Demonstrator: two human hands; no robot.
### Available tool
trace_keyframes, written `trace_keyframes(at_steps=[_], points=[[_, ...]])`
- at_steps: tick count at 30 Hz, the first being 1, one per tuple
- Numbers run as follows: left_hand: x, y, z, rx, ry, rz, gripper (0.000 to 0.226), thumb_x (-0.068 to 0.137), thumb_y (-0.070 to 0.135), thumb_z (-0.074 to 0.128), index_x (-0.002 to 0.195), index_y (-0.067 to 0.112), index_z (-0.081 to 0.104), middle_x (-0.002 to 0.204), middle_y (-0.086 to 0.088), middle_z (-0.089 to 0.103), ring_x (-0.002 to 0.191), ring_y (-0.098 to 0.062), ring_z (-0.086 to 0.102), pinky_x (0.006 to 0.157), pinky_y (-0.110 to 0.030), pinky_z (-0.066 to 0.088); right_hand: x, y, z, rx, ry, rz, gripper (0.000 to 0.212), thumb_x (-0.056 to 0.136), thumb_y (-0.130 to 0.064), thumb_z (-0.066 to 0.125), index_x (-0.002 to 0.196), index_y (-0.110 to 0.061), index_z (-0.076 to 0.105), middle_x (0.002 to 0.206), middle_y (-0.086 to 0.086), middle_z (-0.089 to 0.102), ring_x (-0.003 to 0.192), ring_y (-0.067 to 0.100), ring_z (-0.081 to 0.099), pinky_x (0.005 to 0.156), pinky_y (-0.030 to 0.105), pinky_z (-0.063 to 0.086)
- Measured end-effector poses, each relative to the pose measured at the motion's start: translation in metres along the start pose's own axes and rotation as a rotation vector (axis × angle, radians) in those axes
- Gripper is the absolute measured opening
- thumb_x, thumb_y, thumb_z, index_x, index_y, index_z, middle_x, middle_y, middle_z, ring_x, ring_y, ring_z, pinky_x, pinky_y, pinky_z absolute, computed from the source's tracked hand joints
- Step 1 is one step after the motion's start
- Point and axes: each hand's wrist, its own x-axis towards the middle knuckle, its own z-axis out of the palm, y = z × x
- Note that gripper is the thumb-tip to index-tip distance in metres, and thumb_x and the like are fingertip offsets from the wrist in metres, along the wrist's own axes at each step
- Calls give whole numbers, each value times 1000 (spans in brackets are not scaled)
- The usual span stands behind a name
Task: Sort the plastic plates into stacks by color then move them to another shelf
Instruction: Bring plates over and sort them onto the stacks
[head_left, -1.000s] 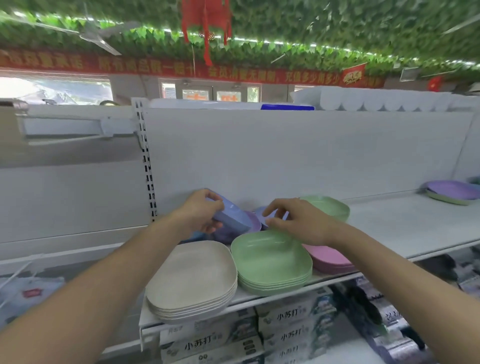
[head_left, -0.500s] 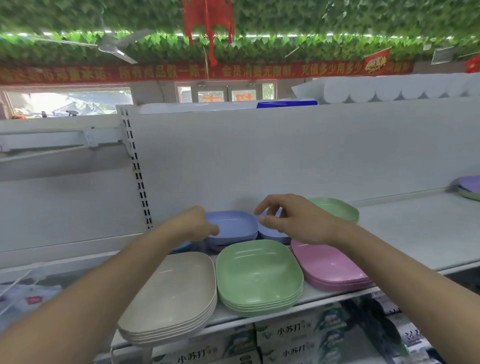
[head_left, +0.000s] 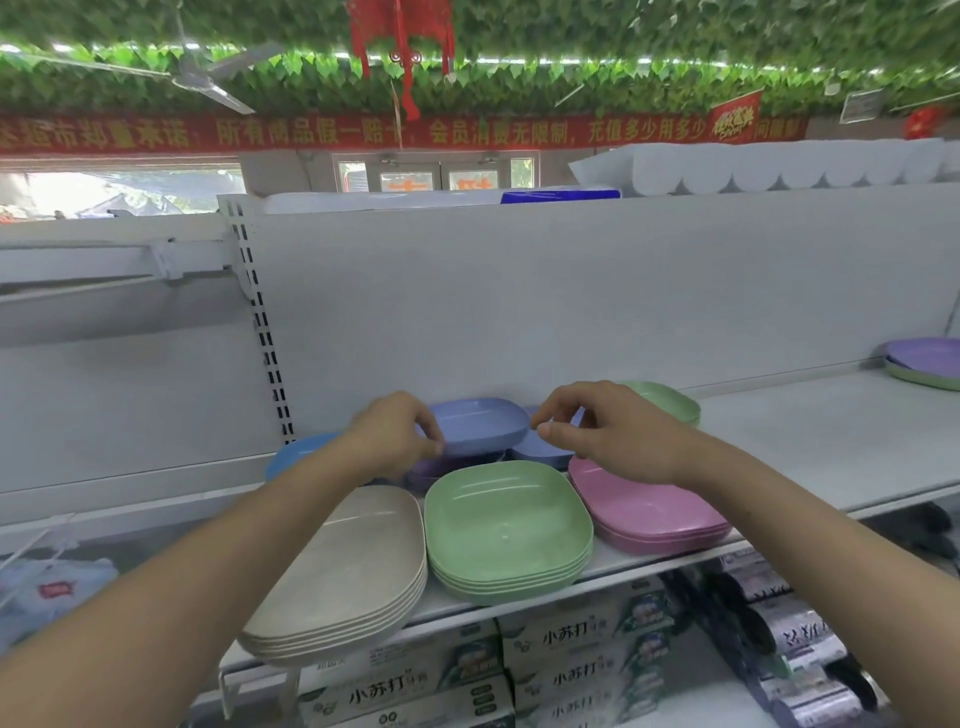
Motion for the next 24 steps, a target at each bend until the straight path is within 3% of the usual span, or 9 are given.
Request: trace_keyframes(at_steps=[3,7,12,15,17,20,24], points=[[2,10,-5,-50,137,58,11,81,27,79,73,31,72,83,4,71,82,-20,65,71,-30,48,-7,2,-10,-4,44,19,9,98,-38,64,98,-36,73,88,-14,64,63,-1,54,63,16,40],[10,34,3,-58,160,148,9,81,29,78,77,33,71,94,5,71,92,-18,66,80,-30,51,-14,5,-23,14,69,27,9,98,-35,64,99,-34,73,95,-9,67,71,8,60,68,22,44],[22,68,37,30,111,185,6,85,30,75,90,28,74,108,3,68,100,-21,63,86,-31,49,-20,22,-32,-46,101,92,20,87,-53,61,96,-39,72,92,-16,68,73,11,65,76,36,54],[28,80,52,103,55,158,11,85,29,71,94,28,76,109,4,71,100,-21,65,83,-29,49,-25,36,-42,-20,100,96,9,94,-39,65,95,-36,74,91,-13,69,66,7,61,69,23,49],[30,82,56,154,-19,140,20,88,32,70,107,29,74,115,5,67,108,-22,63,89,-30,48,-27,44,-50,-20,100,87,9,97,-31,65,96,-32,74,92,-10,69,61,4,56,62,13,45],[29,84,56,227,-107,128,26,93,33,64,116,29,72,122,4,65,115,-22,61,98,-32,49,-25,56,-58,-21,86,98,10,97,-30,64,96,-31,74,93,-10,69,62,5,57,64,16,47],[26,90,50,226,-164,114,28,96,26,55,118,26,71,106,2,63,103,-22,61,95,-32,50,-12,65,-60,-29,55,76,10,97,-32,63,97,-33,73,94,-11,68,65,9,60,69,26,50]])
